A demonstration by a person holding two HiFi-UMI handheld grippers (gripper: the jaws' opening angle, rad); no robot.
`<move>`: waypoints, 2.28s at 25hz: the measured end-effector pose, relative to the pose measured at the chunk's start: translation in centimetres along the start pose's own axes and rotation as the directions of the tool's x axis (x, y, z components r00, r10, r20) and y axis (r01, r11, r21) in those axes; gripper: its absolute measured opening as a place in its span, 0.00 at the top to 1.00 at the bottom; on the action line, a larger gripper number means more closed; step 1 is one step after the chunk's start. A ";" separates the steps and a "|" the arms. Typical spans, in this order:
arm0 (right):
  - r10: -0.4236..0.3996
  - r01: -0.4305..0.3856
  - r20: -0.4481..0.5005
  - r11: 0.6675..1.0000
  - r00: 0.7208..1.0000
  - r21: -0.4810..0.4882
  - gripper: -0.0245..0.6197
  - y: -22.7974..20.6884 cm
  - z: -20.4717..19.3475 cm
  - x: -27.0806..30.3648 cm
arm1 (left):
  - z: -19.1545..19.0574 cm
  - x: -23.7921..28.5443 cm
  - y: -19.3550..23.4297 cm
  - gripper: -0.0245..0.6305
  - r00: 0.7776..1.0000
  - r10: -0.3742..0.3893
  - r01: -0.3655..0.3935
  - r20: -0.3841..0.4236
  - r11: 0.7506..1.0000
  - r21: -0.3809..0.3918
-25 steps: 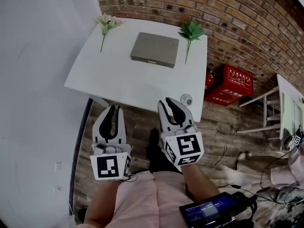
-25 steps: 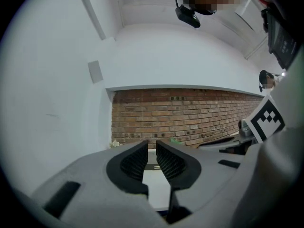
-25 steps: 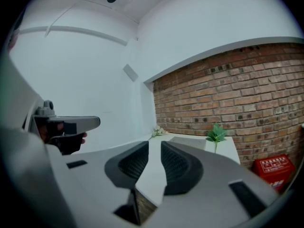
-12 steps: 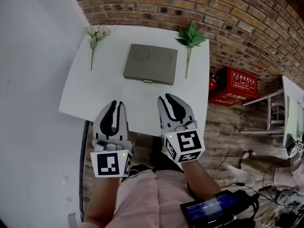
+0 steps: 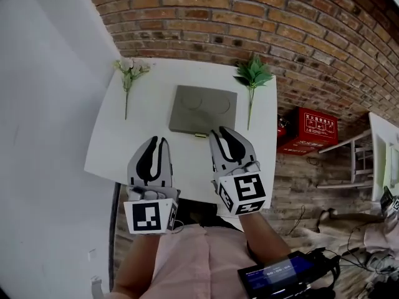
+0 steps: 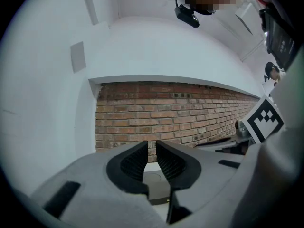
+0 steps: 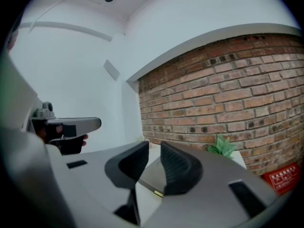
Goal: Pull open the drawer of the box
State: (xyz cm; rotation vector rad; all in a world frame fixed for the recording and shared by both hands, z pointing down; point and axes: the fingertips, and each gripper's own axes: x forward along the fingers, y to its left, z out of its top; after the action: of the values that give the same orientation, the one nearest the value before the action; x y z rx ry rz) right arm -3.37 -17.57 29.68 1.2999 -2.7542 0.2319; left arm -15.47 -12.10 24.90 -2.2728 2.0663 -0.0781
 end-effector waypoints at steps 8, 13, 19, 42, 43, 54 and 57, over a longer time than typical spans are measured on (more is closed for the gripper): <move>-0.071 0.072 -0.012 0.997 0.997 0.027 0.83 -0.2 0.4 3.8 | 0.2 4.2 2.8 0.89 0.996 -0.088 0.088 0.009 0.996 -0.002; -0.111 0.114 -0.054 0.992 0.992 0.057 0.83 -0.4 -1.6 5.0 | -1.5 5.7 3.3 0.89 0.989 -0.142 0.141 -0.029 0.990 -0.019; -0.143 0.160 -0.141 0.981 0.980 0.113 0.83 -0.6 -6.2 5.5 | -4.8 6.4 3.2 0.89 0.976 -0.196 0.193 -0.097 0.980 -0.040; -0.030 0.282 -0.343 0.638 0.939 0.716 0.85 -0.7 -20.8 6.8 | -13.5 7.4 3.9 0.89 0.936 -0.242 0.229 -0.254 0.970 -0.083; -0.018 0.288 -0.346 0.597 0.938 0.749 0.85 -0.9 -21.1 6.9 | -13.5 7.6 3.9 0.89 0.937 -0.241 0.227 -0.253 0.970 -0.084; 0.079 0.287 -0.341 0.384 0.937 0.878 0.85 -1.1 -22.4 8.1 | -13.3 9.3 4.3 0.89 0.938 -0.237 0.221 -0.253 0.971 -0.090; 0.087 0.281 -0.333 0.363 0.939 0.888 0.84 -1.2 -22.4 8.3 | -13.4 9.5 4.2 0.89 0.937 -0.237 0.220 -0.256 0.971 -0.094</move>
State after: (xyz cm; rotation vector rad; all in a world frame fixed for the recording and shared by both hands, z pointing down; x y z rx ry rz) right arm -7.42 -20.68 53.08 1.3313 -2.1225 2.0595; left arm -19.90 -22.17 37.86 -2.6640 1.9274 -0.3526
